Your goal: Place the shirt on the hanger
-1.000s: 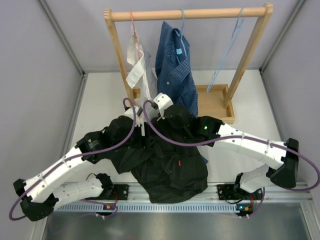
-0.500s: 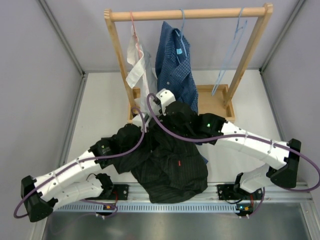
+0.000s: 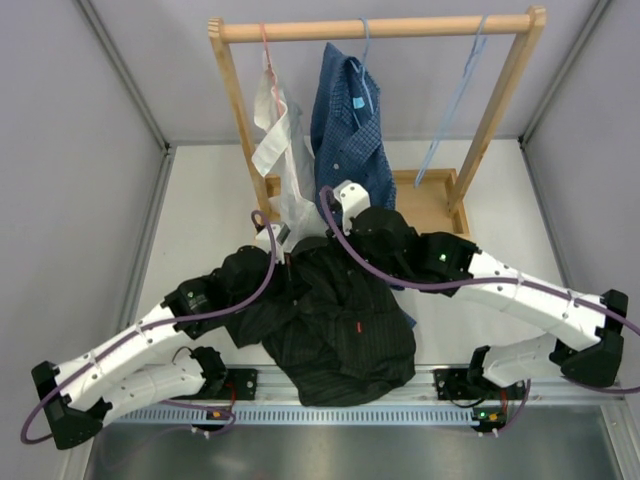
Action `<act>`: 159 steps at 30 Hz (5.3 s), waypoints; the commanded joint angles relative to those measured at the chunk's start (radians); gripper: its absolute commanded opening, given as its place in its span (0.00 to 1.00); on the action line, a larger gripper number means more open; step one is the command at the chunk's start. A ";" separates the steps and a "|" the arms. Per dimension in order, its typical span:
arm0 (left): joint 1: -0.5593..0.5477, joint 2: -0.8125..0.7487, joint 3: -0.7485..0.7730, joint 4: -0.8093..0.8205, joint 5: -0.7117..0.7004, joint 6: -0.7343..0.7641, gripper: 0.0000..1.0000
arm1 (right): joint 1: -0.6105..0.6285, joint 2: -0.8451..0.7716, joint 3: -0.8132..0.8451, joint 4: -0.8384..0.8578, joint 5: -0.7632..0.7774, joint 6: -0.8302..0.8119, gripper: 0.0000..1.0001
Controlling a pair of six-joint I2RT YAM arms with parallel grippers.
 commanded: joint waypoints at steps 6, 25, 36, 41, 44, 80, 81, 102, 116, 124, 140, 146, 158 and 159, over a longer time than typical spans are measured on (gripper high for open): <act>-0.002 -0.042 0.068 -0.205 0.020 -0.018 0.00 | -0.030 -0.274 -0.027 -0.112 0.045 0.156 0.77; -0.002 -0.112 -0.018 -0.228 -0.089 -0.027 0.00 | -0.600 0.120 0.617 -0.350 0.064 0.093 0.83; -0.002 -0.119 -0.035 -0.228 -0.132 -0.024 0.00 | -0.659 0.162 0.609 -0.343 0.162 0.105 0.17; -0.002 -0.097 -0.032 -0.226 -0.132 -0.018 0.00 | -0.659 0.104 0.530 -0.329 0.181 0.113 0.02; -0.002 -0.092 -0.033 -0.226 -0.135 -0.013 0.00 | -0.657 0.074 0.515 -0.326 0.173 0.095 0.00; -0.002 -0.097 -0.035 -0.228 -0.136 0.002 0.00 | -0.665 -0.019 0.444 -0.287 0.087 -0.052 0.00; -0.002 -0.096 -0.033 -0.228 -0.135 0.002 0.00 | -0.665 -0.021 0.452 -0.284 0.085 -0.056 0.00; -0.002 -0.096 0.005 -0.232 -0.161 0.003 0.00 | -0.673 -0.007 0.656 -0.205 -0.060 -0.172 0.00; -0.002 -0.117 0.034 -0.300 -0.234 -0.038 0.00 | -0.673 -0.286 0.414 -0.364 -0.261 -0.073 0.00; -0.002 -0.099 0.073 -0.323 -0.245 -0.035 0.00 | -0.673 -0.628 0.271 -0.404 -0.673 -0.105 0.00; -0.002 -0.057 0.215 -0.396 -0.245 -0.095 0.00 | -0.650 -0.734 -0.034 -0.436 -1.046 -0.123 0.00; -0.002 0.016 0.255 -0.418 -0.262 -0.127 0.00 | -0.650 -0.751 -0.187 -0.369 -1.096 -0.115 0.00; -0.002 0.119 0.294 -0.421 -0.244 -0.121 0.00 | -0.647 -0.797 -0.145 -0.381 -1.042 -0.123 0.00; -0.002 0.124 0.292 -0.421 -0.245 -0.121 0.00 | -0.647 -0.800 -0.137 -0.390 -1.047 -0.128 0.00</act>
